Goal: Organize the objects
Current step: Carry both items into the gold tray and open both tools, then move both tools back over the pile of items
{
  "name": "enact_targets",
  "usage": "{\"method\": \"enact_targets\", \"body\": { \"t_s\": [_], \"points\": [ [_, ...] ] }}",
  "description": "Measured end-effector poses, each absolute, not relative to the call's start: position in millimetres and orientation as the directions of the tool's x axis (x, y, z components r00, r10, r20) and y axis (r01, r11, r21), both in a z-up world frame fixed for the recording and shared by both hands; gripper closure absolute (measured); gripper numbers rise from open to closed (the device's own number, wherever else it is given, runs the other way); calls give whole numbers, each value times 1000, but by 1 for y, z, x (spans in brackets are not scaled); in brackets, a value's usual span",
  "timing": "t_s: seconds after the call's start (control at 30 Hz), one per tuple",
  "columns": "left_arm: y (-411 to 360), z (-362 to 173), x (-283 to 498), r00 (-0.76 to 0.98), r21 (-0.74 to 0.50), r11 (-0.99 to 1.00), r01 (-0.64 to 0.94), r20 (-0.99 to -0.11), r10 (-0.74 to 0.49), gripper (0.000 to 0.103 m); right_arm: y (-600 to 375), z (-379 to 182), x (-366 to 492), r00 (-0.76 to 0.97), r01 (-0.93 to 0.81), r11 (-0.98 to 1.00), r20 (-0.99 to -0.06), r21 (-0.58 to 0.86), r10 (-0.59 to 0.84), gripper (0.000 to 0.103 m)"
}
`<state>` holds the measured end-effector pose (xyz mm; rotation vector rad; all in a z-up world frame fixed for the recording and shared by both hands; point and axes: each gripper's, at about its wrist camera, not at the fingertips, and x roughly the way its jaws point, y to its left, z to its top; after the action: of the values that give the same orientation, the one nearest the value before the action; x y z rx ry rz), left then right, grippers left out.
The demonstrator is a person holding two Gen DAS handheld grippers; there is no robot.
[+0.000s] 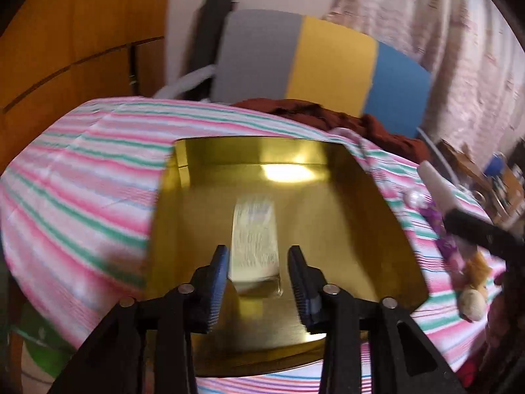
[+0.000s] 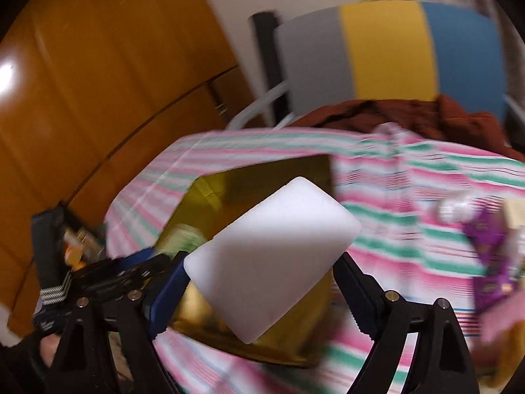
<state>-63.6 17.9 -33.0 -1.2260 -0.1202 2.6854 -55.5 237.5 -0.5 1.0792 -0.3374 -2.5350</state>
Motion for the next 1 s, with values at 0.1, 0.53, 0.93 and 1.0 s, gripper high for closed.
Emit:
{"method": "enact_targets", "body": {
  "t_s": [0.1,0.53,0.93,1.0],
  "points": [
    [-3,-40,-61,-634,-153,-984,-88,-753,173,54,201,-11,-60,-593,291,-894,-669,339,-447,5],
    [-29,-29,-55,-681,-149,-989,-20,-722,122,53,174,-29,-51,-542,291,-905,-726,311,-424,0],
    [-2,-11,-44,-715,-62,-995,-82,-692,102,53,181,-17,-34,-627,231,-948,-711,219,-318,0],
    [1,-9,-43,-715,-57,-994,-93,-691,107,53,185,-16,-33,-634,220,-951,-709,218,-309,0]
  ]
}}
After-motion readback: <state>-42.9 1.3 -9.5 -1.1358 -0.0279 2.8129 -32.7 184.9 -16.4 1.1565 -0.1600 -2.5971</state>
